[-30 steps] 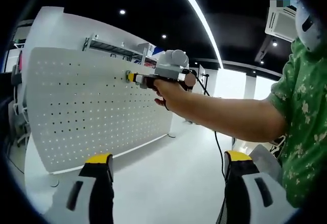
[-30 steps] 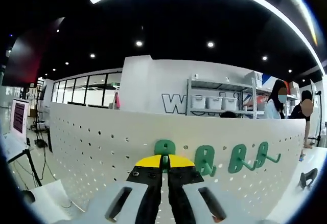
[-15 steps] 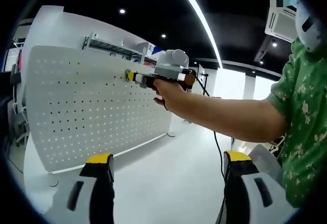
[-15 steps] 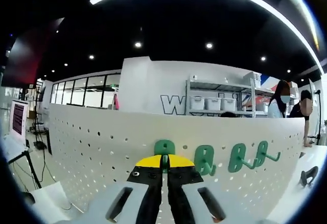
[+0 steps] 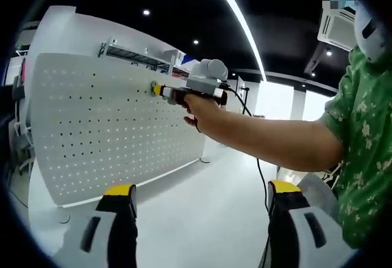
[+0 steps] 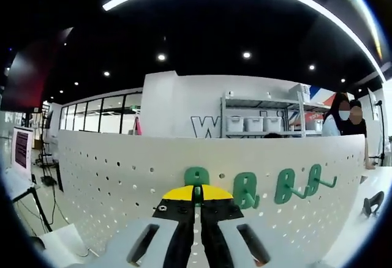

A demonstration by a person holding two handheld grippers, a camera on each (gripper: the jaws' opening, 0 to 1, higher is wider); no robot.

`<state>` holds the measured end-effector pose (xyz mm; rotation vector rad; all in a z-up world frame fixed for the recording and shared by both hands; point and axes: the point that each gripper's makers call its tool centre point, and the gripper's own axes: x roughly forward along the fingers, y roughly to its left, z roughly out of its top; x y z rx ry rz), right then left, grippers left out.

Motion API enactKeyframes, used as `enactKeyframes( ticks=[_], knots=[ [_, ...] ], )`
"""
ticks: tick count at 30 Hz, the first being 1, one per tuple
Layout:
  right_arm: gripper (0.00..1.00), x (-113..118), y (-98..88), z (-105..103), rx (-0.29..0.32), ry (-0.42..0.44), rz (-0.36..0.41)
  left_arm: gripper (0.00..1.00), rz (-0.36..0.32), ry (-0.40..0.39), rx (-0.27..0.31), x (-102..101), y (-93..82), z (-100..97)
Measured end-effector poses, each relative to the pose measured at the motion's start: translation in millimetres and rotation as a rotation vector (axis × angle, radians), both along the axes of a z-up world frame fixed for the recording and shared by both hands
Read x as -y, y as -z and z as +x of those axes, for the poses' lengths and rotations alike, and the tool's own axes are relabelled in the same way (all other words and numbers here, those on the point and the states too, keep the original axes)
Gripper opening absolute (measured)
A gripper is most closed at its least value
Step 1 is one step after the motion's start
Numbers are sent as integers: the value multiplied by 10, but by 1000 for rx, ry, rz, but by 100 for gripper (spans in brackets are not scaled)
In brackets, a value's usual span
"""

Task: Insert the hook assembly into the mounting plate slot until the hook locks in place.

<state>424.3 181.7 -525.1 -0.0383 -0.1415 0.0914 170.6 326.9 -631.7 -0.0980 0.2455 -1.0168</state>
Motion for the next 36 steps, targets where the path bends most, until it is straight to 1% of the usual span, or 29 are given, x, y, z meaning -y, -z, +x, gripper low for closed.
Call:
enactKeyframes(
  ticks=[8,15,17,19,25,27,29,31,34,36],
  knots=[
    [0,-3,-12,-10,30,16,-11,90,7,9,-3,-16,19,-16],
    [0,-13,-1,-4,29,26,-46,90,6,10,2,-51,4,2],
    [0,-24,-1,-8,31,31,-85,90,4,9,4,-64,0,14],
    [0,-16,2,-7,31,28,-73,90,2,8,3,-71,2,25],
    [1,-22,10,-3,32,27,-82,90,-2,7,4,-65,2,43],
    [1,-20,13,-4,28,20,-73,90,-5,6,3,-64,1,49],
    [1,-21,14,3,18,18,-104,90,-4,4,3,-64,6,51],
    [1,-28,11,-1,9,14,-102,90,-3,4,1,-62,12,48],
    [2,-22,12,-3,11,14,-116,90,-2,4,3,-54,8,44],
    [2,-16,12,-4,8,15,-110,90,-3,4,4,-49,-4,43]
  ],
)
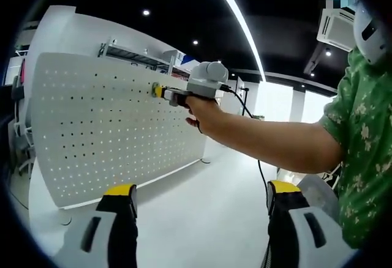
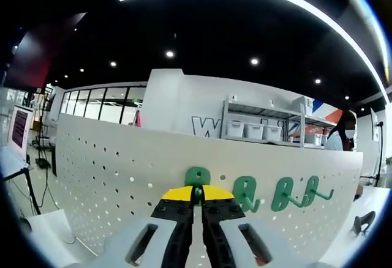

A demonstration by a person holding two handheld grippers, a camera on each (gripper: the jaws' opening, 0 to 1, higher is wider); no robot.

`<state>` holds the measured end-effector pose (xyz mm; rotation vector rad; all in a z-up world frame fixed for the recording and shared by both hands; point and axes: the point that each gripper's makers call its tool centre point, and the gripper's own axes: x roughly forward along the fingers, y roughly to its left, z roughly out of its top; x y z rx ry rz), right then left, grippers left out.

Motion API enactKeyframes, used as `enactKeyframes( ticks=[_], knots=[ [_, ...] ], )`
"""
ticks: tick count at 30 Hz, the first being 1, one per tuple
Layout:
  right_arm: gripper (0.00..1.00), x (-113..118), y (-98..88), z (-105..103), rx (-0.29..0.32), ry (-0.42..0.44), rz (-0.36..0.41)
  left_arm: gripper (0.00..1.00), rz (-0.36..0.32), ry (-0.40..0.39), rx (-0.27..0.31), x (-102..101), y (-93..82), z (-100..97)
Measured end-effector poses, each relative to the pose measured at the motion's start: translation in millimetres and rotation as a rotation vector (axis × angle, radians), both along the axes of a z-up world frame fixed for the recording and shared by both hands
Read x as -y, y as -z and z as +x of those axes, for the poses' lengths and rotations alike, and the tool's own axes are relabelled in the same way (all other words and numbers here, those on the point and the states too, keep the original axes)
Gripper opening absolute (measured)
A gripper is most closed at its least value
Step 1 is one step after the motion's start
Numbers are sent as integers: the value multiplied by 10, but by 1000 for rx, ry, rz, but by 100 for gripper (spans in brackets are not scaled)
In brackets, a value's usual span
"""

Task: Insert the hook assembly into the mounting plate slot until the hook locks in place.

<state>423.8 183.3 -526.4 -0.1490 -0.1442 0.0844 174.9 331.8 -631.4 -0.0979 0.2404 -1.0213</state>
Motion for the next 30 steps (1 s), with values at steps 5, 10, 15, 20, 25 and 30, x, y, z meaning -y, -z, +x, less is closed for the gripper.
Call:
enactKeyframes(
  ticks=[5,10,15,20,25,30],
  knots=[
    [6,-5,6,2,-8,-15,31,90,0,-6,2,-12,-11,4],
    [5,17,9,9,-7,-4,15,90,4,-8,-1,-19,0,-1],
    [1,-5,14,7,-3,-10,1,90,6,-6,-1,-8,2,9],
    [1,5,10,8,-10,-15,15,90,2,-4,1,5,-8,15],
    [1,7,5,29,-42,-21,21,89,6,-3,-2,2,3,12],
    [3,-17,10,-11,-55,-35,23,89,4,1,2,20,-15,7]
  ],
)
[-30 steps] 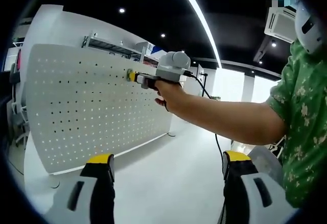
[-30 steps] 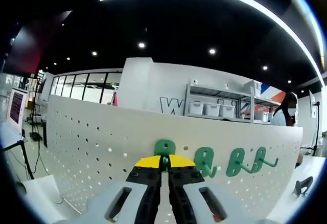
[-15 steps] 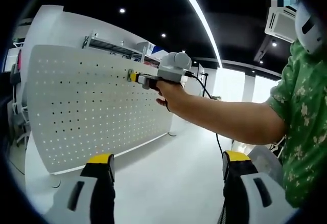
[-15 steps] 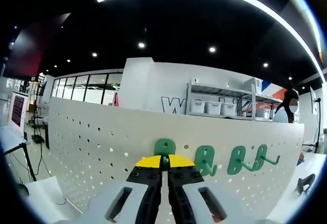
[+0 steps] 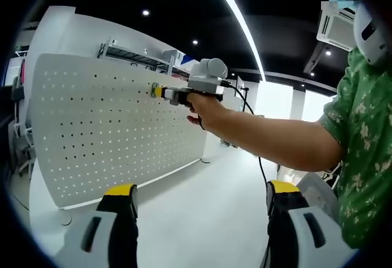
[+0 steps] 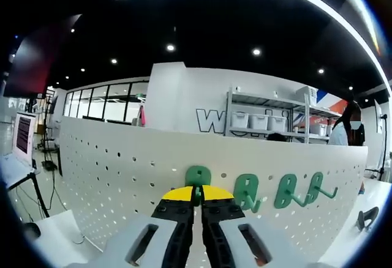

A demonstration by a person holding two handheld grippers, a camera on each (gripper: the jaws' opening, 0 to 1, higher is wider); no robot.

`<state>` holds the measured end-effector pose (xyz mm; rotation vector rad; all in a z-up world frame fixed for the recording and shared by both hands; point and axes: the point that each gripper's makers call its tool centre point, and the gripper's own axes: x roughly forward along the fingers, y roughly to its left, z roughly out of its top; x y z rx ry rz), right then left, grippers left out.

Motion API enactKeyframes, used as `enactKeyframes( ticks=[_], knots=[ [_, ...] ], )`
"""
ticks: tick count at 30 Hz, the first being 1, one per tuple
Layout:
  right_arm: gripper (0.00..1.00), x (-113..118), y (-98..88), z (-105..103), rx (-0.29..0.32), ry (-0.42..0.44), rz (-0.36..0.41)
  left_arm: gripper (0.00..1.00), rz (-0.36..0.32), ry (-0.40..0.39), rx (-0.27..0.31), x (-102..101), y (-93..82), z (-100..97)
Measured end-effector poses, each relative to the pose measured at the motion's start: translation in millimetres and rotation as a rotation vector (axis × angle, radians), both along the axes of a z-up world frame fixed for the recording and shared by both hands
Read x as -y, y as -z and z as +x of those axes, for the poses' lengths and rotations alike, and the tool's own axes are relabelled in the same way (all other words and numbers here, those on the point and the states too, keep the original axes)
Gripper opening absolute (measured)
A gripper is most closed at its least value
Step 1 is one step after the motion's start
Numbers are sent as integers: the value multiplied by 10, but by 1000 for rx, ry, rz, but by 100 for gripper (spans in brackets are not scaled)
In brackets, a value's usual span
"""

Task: Insert the hook assembly into the mounting plate slot until the hook locks in place.

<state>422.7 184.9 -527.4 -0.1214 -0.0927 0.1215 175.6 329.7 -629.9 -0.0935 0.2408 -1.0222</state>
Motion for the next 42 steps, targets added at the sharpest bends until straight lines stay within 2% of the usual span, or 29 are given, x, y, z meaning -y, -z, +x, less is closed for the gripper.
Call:
enactKeyframes(
  ticks=[2,3,8,17,30,42],
  knots=[
    [10,20,-11,-6,8,2,30,89,0,1,3,2,-7,4],
    [10,14,-1,-11,1,-7,43,89,-1,0,3,2,-11,5],
    [8,2,8,-19,9,-4,14,89,-1,-1,5,-4,-15,4],
    [12,57,107,-73,2,5,19,90,1,-4,11,-15,-26,-9],
    [30,126,40,-141,21,11,31,91,6,-1,22,10,-66,-41],
    [42,63,59,-340,30,-38,67,92,13,-9,32,47,-111,-96]
  ],
)
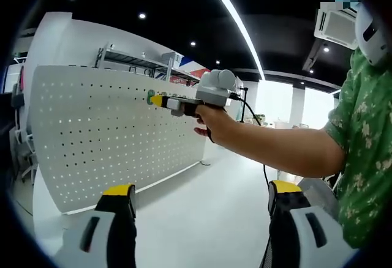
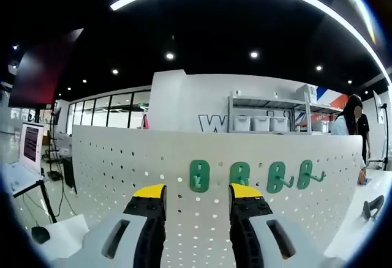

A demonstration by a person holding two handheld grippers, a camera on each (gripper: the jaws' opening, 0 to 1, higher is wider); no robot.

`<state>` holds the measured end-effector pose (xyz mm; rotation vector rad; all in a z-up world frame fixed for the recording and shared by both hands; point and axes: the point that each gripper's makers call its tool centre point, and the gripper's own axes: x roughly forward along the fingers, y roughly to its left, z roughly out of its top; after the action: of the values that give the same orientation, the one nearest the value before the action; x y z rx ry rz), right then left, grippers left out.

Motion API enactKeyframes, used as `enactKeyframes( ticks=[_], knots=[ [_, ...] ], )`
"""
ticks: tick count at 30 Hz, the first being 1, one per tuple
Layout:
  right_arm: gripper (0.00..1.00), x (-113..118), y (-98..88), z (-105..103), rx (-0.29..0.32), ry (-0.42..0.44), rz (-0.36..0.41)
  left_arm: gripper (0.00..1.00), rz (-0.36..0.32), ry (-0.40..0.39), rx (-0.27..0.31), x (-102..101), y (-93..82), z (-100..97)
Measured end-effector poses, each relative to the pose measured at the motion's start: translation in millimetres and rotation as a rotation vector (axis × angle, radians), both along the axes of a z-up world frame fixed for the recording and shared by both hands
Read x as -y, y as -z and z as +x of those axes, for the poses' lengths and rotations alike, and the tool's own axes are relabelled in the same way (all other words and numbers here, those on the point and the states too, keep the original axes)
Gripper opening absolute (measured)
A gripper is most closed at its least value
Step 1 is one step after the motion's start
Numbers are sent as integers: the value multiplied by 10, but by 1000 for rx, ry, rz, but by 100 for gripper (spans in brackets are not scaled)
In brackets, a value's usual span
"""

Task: Insert the hook assembly into the mounting plate slot until the hook locks in place.

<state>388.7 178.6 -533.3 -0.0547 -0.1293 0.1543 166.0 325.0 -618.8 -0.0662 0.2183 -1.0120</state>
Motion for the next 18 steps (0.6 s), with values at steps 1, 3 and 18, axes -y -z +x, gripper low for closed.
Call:
enactKeyframes(
  ticks=[1,3,18],
  knots=[
    [42,-5,4,-20,-1,-5,0,92,1,-1,2,4,-5,-8],
    [45,-15,9,-66,-2,-11,-5,92,0,-2,5,12,-24,-22],
    [68,196,-49,-482,7,-22,2,94,10,-7,30,152,-119,-189]
  ],
)
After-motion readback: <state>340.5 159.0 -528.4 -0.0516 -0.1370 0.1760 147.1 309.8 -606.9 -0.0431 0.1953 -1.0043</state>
